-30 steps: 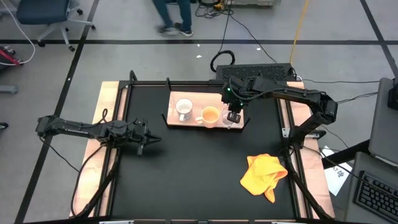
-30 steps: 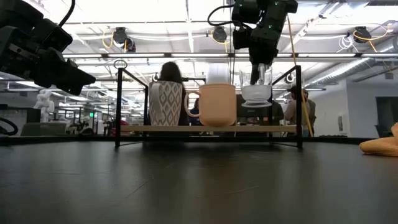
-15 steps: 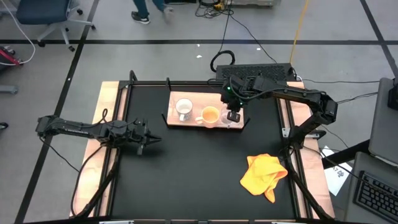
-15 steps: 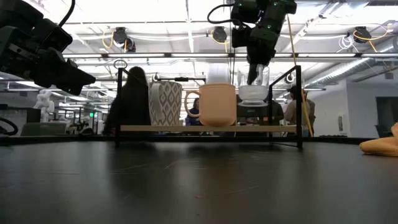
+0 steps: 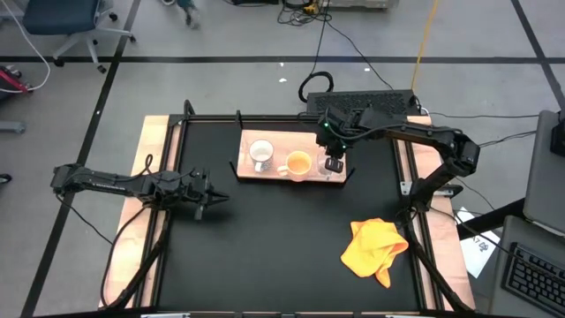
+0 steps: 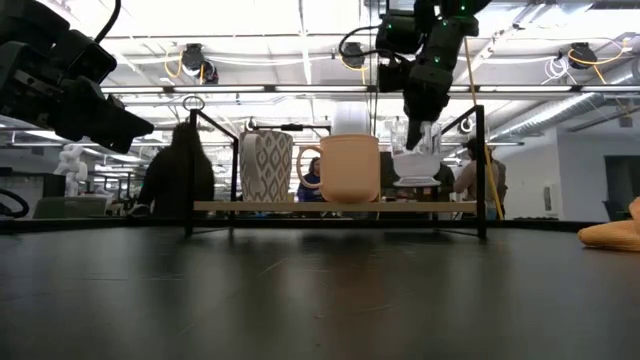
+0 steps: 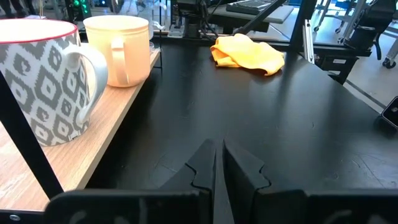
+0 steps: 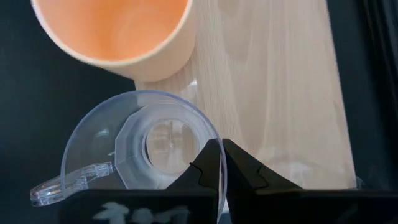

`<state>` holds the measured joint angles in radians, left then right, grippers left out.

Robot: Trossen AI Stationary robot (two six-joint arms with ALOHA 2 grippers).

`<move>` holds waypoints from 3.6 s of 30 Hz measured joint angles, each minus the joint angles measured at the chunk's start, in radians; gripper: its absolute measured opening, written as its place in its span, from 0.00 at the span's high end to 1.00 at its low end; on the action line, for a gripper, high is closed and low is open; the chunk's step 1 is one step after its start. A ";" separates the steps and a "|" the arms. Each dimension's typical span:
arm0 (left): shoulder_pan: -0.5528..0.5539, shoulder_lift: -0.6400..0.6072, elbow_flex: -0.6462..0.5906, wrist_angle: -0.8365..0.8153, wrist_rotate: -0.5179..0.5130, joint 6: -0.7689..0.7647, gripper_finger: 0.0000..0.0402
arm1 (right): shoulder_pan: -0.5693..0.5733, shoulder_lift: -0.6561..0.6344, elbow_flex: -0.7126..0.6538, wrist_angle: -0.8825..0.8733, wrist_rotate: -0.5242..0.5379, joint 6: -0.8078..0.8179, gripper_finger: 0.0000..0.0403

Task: Stack small to large cups/mugs on shelf
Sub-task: Put the transparent mug on the shelf

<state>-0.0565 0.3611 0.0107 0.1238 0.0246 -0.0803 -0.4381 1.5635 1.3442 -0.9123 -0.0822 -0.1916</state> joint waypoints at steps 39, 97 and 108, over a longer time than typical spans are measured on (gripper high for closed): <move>0.000 0.000 0.000 0.008 0.000 0.014 0.92 | -0.003 0.000 -0.092 0.102 0.001 0.048 1.00; 0.000 0.000 0.000 0.008 0.000 0.014 0.92 | -0.038 0.000 -0.153 0.140 0.000 0.048 0.98; 0.000 0.000 0.000 0.007 0.000 0.011 0.92 | -0.038 0.005 -0.158 0.142 0.003 0.072 0.84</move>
<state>-0.0563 0.3610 0.0105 0.1310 0.0242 -0.0692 -0.4759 1.5684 1.1866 -0.7700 -0.0794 -0.1200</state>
